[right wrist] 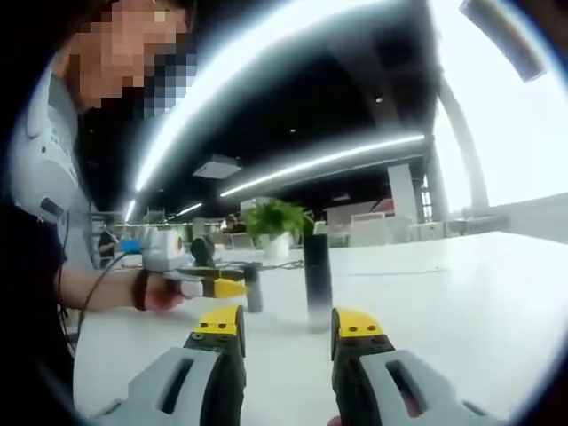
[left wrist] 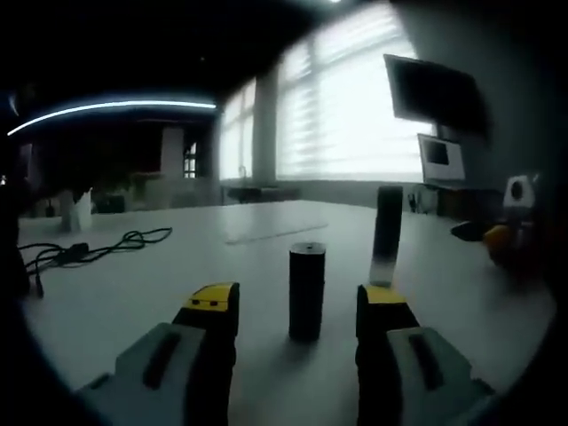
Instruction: Pick up cosmetic bottle twist off cap place on table pick up cap screw tight cap place on table
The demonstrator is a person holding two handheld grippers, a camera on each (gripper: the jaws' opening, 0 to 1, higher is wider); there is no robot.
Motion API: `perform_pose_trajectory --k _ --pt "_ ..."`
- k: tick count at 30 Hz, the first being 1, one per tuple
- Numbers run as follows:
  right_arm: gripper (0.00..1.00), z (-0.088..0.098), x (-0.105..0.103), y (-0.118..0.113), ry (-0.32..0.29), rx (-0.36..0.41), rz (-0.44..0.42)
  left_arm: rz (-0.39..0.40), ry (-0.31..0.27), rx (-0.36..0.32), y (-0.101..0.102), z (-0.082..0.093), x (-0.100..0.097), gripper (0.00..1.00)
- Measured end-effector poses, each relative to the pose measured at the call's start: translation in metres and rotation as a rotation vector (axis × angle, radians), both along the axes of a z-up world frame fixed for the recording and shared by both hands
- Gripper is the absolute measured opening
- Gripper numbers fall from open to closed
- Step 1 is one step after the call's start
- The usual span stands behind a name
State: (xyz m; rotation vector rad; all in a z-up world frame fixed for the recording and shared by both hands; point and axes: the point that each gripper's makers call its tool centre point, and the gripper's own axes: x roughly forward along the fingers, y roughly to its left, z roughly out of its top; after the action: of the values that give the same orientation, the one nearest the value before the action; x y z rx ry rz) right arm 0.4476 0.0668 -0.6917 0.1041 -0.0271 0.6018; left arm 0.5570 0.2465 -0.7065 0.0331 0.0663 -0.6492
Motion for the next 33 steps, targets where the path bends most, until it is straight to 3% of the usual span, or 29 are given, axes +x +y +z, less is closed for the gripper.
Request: perform_pose_trajectory --k 10,24,33 --pt "0.33 -0.002 0.003 -0.003 0.007 -0.008 -0.014 -0.005 0.023 0.004 -0.005 -0.009 0.006 0.37" --pt "0.33 -0.006 0.004 -0.004 0.013 -0.028 -0.021 -0.025 0.031 0.029 -0.012 -0.012 0.006 0.20" --pt "0.33 -0.006 0.004 -0.004 0.013 -0.033 -0.023 -0.040 0.053 0.050 -0.014 -0.018 0.006 0.17"
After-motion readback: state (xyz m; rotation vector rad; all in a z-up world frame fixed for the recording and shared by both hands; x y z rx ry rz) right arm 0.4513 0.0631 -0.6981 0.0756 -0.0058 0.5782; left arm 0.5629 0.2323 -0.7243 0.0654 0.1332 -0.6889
